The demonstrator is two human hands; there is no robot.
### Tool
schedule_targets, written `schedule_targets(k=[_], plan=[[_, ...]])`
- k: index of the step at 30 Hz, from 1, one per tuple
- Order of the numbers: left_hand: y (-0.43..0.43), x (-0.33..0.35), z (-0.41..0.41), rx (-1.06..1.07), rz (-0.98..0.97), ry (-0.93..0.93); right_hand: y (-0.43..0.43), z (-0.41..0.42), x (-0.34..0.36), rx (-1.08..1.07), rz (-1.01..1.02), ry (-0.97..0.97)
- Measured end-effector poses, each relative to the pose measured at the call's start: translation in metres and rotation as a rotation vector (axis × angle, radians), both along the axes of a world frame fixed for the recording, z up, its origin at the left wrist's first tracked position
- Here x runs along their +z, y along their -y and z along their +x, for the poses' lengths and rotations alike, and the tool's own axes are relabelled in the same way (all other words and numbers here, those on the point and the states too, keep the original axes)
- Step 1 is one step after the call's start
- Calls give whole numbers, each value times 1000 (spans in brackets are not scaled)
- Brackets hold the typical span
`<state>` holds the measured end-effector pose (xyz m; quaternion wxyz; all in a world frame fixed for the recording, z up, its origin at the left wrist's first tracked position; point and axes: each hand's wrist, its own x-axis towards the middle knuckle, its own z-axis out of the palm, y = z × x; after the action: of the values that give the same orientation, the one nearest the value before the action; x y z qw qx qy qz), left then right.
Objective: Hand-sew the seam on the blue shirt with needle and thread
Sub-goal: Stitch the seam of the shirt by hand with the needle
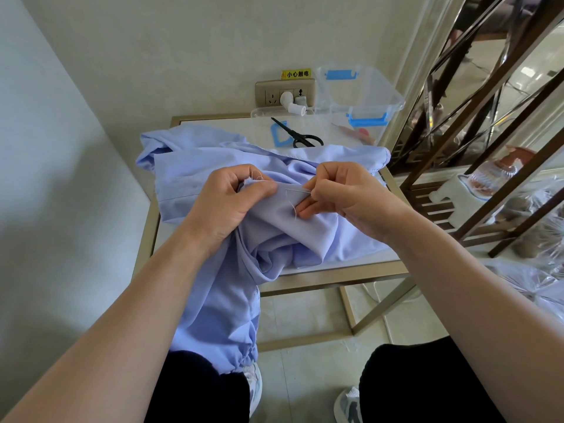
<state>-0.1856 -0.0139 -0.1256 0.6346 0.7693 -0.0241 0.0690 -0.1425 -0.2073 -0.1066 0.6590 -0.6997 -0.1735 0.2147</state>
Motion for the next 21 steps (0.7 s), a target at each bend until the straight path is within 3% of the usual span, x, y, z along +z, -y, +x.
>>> schedule_targets(k=[10,21], plan=[[0,-1,-1,-19,38,32,-1,-2,-3,-50,-149,108],[1,5,-2,-27,-56,-25,1,-3,-4,-32,62,60]])
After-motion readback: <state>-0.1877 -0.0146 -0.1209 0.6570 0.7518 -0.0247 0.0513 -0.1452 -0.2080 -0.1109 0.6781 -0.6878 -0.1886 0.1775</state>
